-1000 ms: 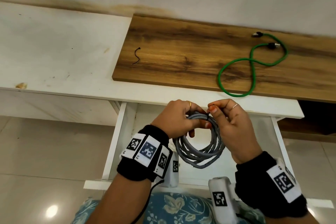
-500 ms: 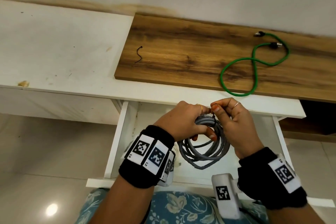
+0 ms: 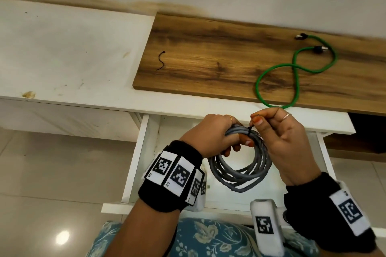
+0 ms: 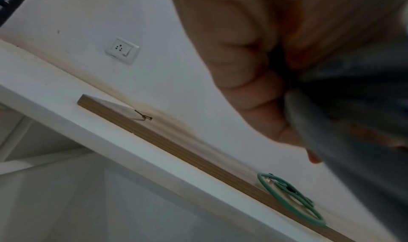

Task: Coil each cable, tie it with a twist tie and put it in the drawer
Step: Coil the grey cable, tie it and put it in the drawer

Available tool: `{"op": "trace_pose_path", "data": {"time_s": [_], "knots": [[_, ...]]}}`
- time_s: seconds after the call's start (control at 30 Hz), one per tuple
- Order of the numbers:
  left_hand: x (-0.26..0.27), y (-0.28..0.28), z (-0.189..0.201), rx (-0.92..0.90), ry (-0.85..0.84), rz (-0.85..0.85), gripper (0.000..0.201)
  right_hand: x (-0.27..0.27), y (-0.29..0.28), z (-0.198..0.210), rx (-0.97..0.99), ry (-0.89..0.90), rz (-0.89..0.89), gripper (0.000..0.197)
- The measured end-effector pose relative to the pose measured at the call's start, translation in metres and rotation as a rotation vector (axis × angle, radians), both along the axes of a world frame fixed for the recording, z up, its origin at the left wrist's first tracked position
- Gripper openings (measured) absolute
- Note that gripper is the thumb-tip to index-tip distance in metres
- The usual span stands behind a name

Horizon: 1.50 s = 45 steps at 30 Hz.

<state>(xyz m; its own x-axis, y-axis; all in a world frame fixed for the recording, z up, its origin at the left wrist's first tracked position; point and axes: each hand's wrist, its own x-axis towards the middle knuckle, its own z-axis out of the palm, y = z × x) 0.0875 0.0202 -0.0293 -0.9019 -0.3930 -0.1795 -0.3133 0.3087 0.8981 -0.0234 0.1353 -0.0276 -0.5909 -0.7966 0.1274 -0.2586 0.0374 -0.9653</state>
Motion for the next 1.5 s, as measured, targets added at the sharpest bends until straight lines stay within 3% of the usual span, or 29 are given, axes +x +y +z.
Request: {"op": "trace_pose_path", "data": {"time_s": [0.1, 0.23, 0.33, 0.67, 1.03, 1.27, 1.5], "knots": [[0.003, -0.004, -0.001, 0.02, -0.01, 0.006, 0.013, 0.005, 0.001, 0.002, 0.004, 0.057, 0.026, 0.014], [0.003, -0.003, -0.002, 0.032, -0.036, -0.018, 0.017, 0.004, -0.002, -0.003, 0.018, 0.042, -0.011, 0.005], [0.0, 0.001, -0.001, 0.013, -0.04, -0.071, 0.017, 0.0, -0.003, -0.007, 0.057, 0.0, -0.039, 0.016], [0.001, 0.004, 0.0, -0.194, -0.055, -0.134, 0.008, -0.001, -0.009, -0.019, 0.178, -0.158, -0.102, 0.017], [-0.003, 0.005, -0.001, 0.055, 0.009, -0.025, 0.013, 0.002, -0.007, -0.004, 0.08, -0.121, -0.156, 0.018], [-0.002, 0.004, 0.002, 0.12, 0.043, 0.011, 0.019, 0.003, -0.002, 0.003, 0.018, 0.059, -0.121, 0.02], [-0.001, 0.005, 0.002, 0.147, 0.09, 0.024, 0.019, 0.0, -0.002, 0.001, -0.025, 0.105, -0.074, 0.02]]}}
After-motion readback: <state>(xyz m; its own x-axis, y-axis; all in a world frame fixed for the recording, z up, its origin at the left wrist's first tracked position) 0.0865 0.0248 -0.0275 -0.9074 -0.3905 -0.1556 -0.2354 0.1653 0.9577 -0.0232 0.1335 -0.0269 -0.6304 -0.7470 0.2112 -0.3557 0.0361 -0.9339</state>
